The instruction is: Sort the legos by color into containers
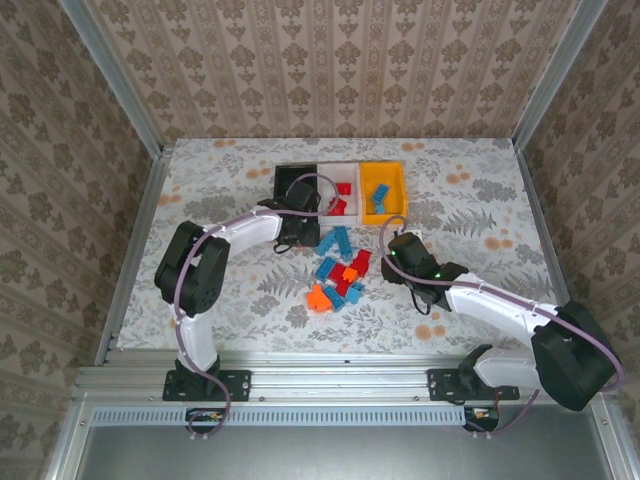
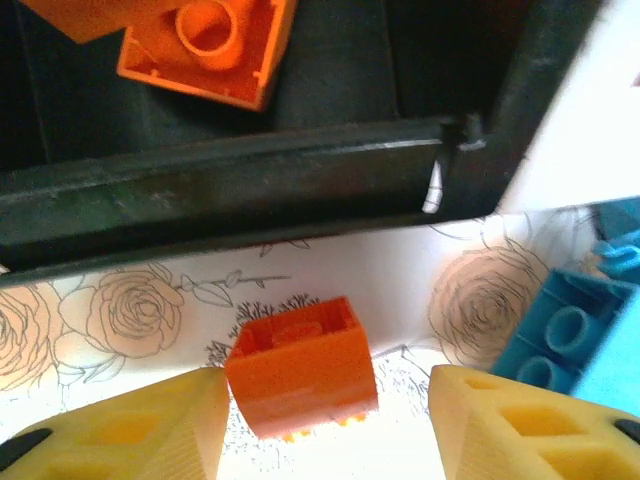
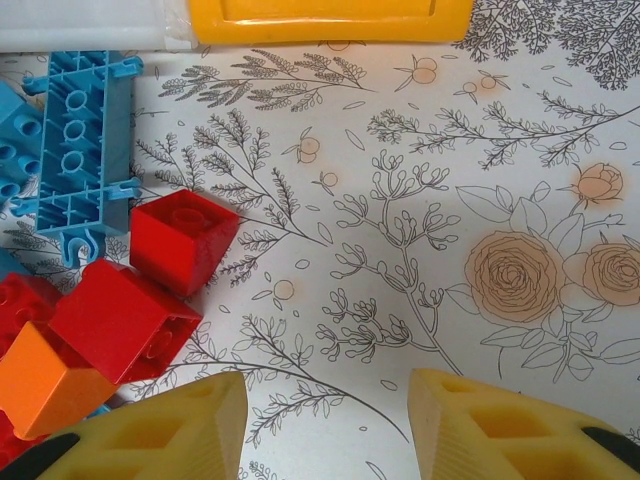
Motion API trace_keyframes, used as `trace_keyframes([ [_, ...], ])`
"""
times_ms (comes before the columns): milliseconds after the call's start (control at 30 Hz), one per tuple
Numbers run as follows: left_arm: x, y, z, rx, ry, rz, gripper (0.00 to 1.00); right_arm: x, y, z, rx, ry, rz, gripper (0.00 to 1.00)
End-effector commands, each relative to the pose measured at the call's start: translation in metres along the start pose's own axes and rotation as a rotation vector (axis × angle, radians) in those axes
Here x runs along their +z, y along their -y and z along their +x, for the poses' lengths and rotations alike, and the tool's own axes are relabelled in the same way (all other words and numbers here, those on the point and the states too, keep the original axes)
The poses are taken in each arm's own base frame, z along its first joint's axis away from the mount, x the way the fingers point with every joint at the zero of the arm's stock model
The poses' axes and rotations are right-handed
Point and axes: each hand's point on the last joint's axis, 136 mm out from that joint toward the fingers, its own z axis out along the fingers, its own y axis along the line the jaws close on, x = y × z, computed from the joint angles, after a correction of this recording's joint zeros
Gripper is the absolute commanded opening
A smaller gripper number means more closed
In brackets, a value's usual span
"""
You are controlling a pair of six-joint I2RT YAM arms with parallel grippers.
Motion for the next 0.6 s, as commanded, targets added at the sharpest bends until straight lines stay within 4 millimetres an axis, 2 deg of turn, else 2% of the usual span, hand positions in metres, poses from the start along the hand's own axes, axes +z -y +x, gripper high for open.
trace_keyframes([
  [0, 0.013, -0.005, 0.003, -0.006, -0.008, -0.042, 0.47, -0.002, 0.003, 0.002, 0.009, 0.000, 0.001, 0.48],
  [433, 0.014, -0.009, 0.008, 0.019, -0.001, -0.060, 0.34, -0.006, 0.004, -0.001, 0.010, 0.011, 0.003, 0.48],
  [567, 0.005, -0.005, 0.005, 0.024, 0.016, -0.040, 0.28, -0.007, 0.004, -0.002, 0.011, 0.012, 0.004, 0.47],
])
